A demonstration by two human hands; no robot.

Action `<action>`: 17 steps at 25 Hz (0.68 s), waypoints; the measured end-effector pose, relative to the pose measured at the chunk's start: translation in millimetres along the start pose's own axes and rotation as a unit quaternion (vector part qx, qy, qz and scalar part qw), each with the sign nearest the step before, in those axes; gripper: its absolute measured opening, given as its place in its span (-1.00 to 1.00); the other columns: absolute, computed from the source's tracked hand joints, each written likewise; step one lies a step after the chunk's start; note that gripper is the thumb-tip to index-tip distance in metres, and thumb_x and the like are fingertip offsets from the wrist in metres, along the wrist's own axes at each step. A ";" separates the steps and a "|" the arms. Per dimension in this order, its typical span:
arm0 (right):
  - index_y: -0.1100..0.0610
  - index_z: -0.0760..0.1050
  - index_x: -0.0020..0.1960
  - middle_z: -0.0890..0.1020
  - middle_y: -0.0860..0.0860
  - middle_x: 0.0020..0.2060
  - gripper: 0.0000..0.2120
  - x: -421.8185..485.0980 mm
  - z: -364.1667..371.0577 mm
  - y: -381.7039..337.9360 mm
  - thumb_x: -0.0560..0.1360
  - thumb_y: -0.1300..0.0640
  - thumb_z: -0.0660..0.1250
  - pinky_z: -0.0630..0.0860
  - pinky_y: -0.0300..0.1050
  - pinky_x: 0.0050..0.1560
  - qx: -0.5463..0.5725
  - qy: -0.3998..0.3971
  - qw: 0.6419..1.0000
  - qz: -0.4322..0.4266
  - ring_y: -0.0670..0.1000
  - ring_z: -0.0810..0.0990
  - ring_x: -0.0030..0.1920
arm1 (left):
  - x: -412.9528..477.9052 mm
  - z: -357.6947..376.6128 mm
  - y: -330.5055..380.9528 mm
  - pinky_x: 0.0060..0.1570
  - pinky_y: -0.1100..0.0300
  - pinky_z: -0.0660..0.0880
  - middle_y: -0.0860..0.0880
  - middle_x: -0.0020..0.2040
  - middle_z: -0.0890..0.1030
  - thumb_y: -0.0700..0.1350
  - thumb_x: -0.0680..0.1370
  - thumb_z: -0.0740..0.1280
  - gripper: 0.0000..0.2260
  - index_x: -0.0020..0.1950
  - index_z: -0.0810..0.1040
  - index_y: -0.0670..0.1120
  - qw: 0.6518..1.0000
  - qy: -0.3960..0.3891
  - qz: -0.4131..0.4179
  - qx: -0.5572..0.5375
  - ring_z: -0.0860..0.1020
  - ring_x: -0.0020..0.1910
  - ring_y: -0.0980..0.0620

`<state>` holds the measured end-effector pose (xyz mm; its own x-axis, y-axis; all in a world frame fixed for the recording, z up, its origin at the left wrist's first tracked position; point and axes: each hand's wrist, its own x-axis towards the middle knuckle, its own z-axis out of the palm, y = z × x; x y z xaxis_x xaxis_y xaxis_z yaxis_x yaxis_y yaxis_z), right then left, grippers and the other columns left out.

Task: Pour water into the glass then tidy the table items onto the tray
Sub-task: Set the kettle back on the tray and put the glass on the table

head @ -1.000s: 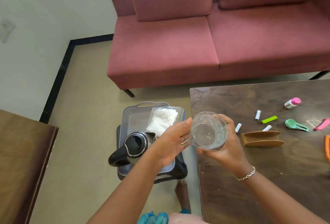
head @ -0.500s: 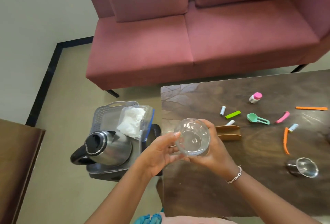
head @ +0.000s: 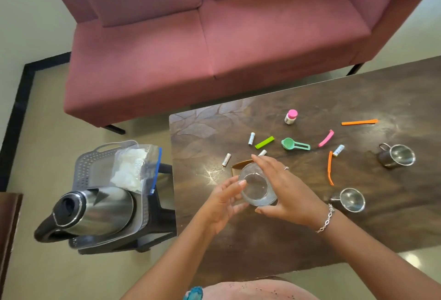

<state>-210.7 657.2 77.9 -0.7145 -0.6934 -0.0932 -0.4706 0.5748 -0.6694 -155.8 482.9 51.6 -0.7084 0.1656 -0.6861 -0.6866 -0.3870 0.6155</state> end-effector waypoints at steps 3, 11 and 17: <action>0.12 0.09 0.48 0.26 0.04 0.39 -0.07 -8.7 -10.2 21.9 0.23 -0.08 0.44 0.49 -0.08 0.14 -0.078 -0.006 0.997 0.018 0.04 0.37 0.31 | 21.9 18.7 -8.2 0.09 0.04 0.49 -0.08 0.09 0.61 0.03 0.26 0.47 -0.39 0.26 0.47 -0.14 1.000 -0.019 -0.020 0.014 0.58 0.03 0.01; 0.19 0.28 0.38 0.39 0.09 0.29 -0.12 -27.3 -24.6 93.5 0.15 -0.08 0.46 0.57 0.05 0.02 -0.087 0.015 0.992 0.086 0.12 0.46 0.23 | 66.0 67.3 3.6 0.39 0.06 0.22 -0.02 0.44 0.34 0.23 0.42 0.33 -0.29 0.47 0.20 -0.01 0.969 -0.021 -0.047 0.242 0.31 0.39 0.03; 0.23 0.29 0.34 0.39 0.12 0.27 -0.18 -21.2 -24.0 159.0 0.16 0.08 0.51 0.55 0.04 0.02 -0.098 0.012 0.983 0.154 0.15 0.45 0.23 | 93.3 70.9 6.0 0.49 -0.05 -0.04 -0.01 0.55 -0.11 0.22 0.39 0.38 -0.11 0.53 -0.06 -0.01 0.805 0.003 0.058 0.590 -0.12 0.52 -0.01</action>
<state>-282.8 773.7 -8.9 -0.8493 -0.4651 -0.2499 -0.3194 0.8295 -0.4582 -237.6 560.3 18.8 -0.7812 0.1847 -0.5963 -0.2949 0.7328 0.6133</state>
